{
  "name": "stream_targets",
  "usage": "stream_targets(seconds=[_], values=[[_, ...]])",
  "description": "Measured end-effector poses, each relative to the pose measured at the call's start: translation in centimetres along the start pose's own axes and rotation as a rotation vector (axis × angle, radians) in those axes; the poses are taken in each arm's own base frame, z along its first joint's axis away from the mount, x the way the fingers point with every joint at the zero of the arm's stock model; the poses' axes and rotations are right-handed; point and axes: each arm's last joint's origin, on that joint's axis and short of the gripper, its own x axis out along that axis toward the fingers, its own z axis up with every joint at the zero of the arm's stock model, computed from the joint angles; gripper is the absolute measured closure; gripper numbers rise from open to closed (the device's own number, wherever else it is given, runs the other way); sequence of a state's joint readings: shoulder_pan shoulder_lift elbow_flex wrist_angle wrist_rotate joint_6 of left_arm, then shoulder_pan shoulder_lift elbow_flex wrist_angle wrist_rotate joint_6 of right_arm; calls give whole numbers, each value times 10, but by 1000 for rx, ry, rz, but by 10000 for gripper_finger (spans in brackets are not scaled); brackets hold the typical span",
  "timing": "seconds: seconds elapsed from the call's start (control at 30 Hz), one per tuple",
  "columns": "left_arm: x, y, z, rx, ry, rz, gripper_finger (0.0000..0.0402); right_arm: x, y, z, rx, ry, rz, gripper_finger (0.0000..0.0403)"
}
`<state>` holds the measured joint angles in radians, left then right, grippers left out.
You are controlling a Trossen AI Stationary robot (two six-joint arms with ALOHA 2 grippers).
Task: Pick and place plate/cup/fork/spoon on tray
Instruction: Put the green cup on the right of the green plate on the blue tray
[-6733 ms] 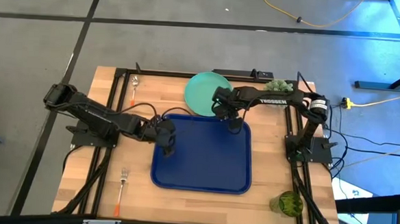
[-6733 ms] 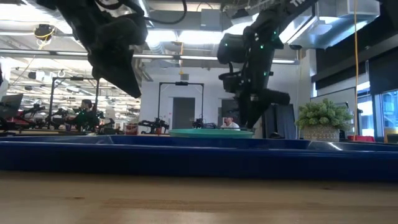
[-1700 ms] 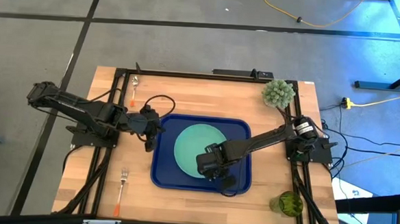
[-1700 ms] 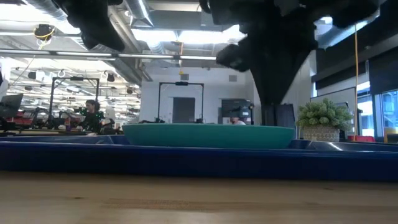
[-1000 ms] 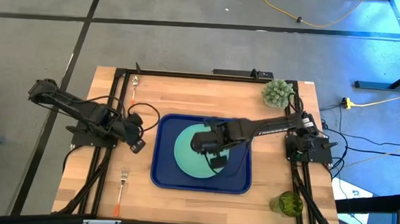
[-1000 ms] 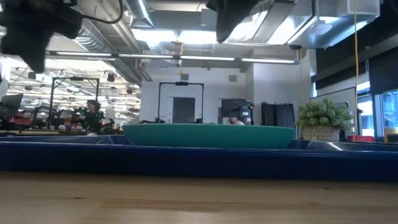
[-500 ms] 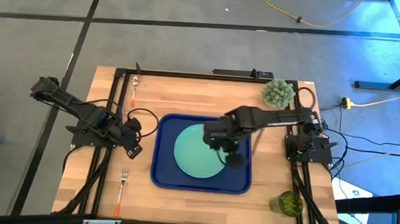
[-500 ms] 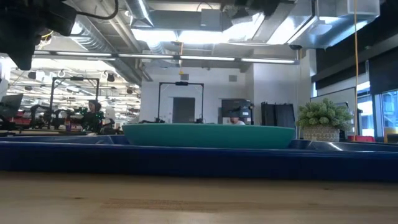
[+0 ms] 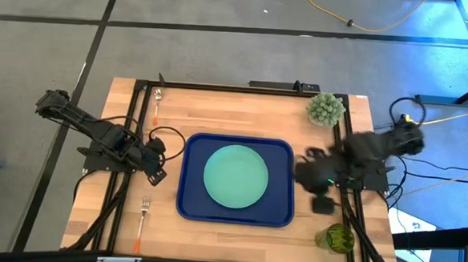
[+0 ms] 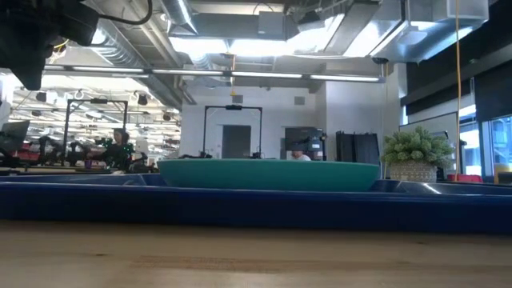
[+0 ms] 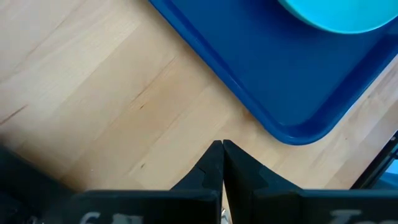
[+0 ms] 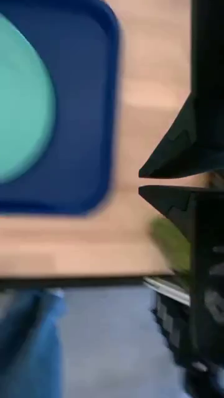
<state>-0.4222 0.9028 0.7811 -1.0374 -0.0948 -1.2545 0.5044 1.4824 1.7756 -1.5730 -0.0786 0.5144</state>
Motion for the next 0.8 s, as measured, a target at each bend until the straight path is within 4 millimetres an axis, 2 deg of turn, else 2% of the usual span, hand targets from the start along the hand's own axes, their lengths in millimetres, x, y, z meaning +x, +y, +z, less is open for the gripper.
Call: stream_targets(seconds=[0.17,0.3,0.43,0.63,0.8], values=[[0,-1,0,60,-2,-8,401,4,23,-53,124,155,110,372],[0,-2,1,142,-14,-21,401,15,37,-79,155,321,161,372],[0,-7,3,183,-54,-66,401,26,39,-89,160,383,132,372],[-4,-23,11,394,-209,-186,401,40,37,-92,193,434,92,372],[-4,-26,12,406,-239,-205,401,46,38,-91,188,416,96,371]])
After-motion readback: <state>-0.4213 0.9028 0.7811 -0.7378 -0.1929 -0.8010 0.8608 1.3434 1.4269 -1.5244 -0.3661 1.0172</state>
